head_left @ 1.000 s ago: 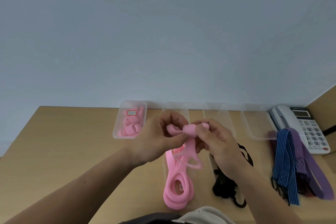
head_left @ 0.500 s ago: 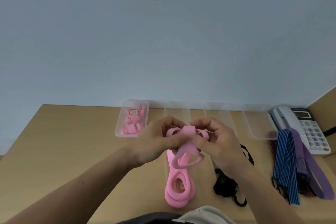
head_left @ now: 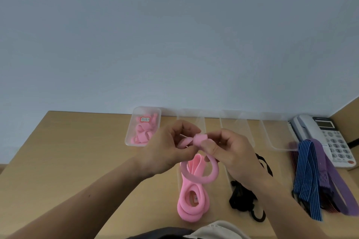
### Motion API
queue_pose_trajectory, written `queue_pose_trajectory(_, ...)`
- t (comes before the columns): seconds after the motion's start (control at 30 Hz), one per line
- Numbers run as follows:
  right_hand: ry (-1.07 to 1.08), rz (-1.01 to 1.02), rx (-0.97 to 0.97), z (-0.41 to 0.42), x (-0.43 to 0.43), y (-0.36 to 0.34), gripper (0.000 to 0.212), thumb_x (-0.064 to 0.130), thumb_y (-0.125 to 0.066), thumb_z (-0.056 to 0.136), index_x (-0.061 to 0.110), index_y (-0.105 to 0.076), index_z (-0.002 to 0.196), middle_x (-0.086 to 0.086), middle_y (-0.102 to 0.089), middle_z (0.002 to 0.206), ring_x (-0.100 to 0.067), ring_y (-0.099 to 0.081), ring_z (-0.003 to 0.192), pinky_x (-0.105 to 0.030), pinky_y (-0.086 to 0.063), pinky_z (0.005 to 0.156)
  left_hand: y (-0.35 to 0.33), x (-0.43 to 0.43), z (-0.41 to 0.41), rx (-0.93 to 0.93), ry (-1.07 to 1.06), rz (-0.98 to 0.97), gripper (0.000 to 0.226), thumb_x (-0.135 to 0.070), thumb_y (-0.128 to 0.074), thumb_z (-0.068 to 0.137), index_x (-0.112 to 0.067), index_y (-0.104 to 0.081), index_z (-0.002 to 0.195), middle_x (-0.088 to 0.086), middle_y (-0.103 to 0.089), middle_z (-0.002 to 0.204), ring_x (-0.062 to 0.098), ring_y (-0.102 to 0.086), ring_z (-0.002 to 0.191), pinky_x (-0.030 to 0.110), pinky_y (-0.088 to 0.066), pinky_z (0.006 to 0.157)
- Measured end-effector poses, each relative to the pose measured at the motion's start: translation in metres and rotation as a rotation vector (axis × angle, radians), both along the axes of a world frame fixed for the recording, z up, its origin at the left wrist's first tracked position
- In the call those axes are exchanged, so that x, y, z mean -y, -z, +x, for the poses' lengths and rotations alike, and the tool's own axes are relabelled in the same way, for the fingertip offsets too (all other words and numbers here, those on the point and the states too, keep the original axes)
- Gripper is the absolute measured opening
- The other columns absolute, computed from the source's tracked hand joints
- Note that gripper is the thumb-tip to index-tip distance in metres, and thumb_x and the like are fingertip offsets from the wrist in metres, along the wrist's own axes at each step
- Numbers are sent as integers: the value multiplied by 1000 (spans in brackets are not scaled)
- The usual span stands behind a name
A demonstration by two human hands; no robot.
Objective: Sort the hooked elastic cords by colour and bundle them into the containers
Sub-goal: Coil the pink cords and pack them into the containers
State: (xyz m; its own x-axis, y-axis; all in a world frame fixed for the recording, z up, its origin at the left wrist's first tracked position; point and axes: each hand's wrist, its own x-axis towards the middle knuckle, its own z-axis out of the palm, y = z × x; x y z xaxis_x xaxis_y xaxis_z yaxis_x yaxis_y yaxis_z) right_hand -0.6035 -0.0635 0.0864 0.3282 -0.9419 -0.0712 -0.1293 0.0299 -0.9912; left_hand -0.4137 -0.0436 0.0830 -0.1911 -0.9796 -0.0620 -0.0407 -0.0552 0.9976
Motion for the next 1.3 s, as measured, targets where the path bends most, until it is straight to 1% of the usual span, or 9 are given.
queue_pose_trajectory(0.1,-11,-29,-6,-1,0,1,23,16,-77,78,10,-70,99,-10,-74,86,-24,-70,70,-30,-57,66,2,0,2,27,-8,53,42,-13,-74,71,-19,-61,111,6,-69,100,19,-68,86,41,-57,81)
queue_pose_trajectory(0.2,-2,-54,-18,0,0,4,29,22,-78,73,14,-71,99,-6,-74,91,-25,-71,81,-38,-59,74,1,1,6,103,28,78,35,-16,-74,73,-13,-65,106,8,-72,98,28,-70,92,46,-57,84)
queue_pose_trajectory(0.4,-9,-52,-37,5,-1,9,37,25,-81,65,23,-70,100,0,-72,93,-23,-68,87,-44,-59,78,-7,0,12,-37,88,209,37,-24,-66,81,1,-62,109,15,-73,91,28,-71,79,29,-54,67)
queue_pose_trajectory(0.53,-61,-52,-56,8,-1,14,38,20,-79,64,30,-68,99,4,-69,92,-22,-66,85,-36,-58,72,0,1,19,-11,60,161,27,-7,-74,82,-1,-63,106,15,-71,95,27,-70,79,33,-57,70)
queue_pose_trajectory(0.77,-46,24,-31,17,2,6,33,36,-75,79,13,-69,102,-14,-71,84,-36,-68,75,-42,-56,66,5,2,23,81,48,33,34,-16,-77,74,-21,-63,105,-2,-69,91,17,-67,79,39,-57,75)
queue_pose_trajectory(0.93,-43,-13,-83,20,1,10,24,17,-80,77,20,-70,99,-5,-71,85,-32,-63,67,-32,-53,57,7,3,26,125,58,34,51,-18,-73,70,-27,-56,117,-6,-63,105,15,-64,83,38,-57,81)
queue_pose_trajectory(1.0,-36,-17,-89,20,1,11,29,15,-80,72,25,-68,97,0,-71,88,-21,-65,70,-29,-53,59,8,4,29,91,42,91,53,-27,-74,67,-24,-58,117,-1,-65,107,17,-67,90,35,-57,84)
queue_pose_trajectory(1.13,-41,-24,-125,23,1,16,38,6,-80,74,35,-67,95,5,-69,94,-25,-69,84,-43,-60,71,6,7,33,32,55,181,46,-38,-72,67,-10,-67,103,9,-71,99,20,-68,86,35,-57,82)
queue_pose_trajectory(1.3,-49,-18,-93,29,0,20,38,15,-82,67,35,-67,96,2,-71,99,-24,-70,90,-50,-58,81,8,8,39,19,21,158,30,-14,-80,74,-8,-67,100,3,-69,93,14,-67,79,25,-54,74)
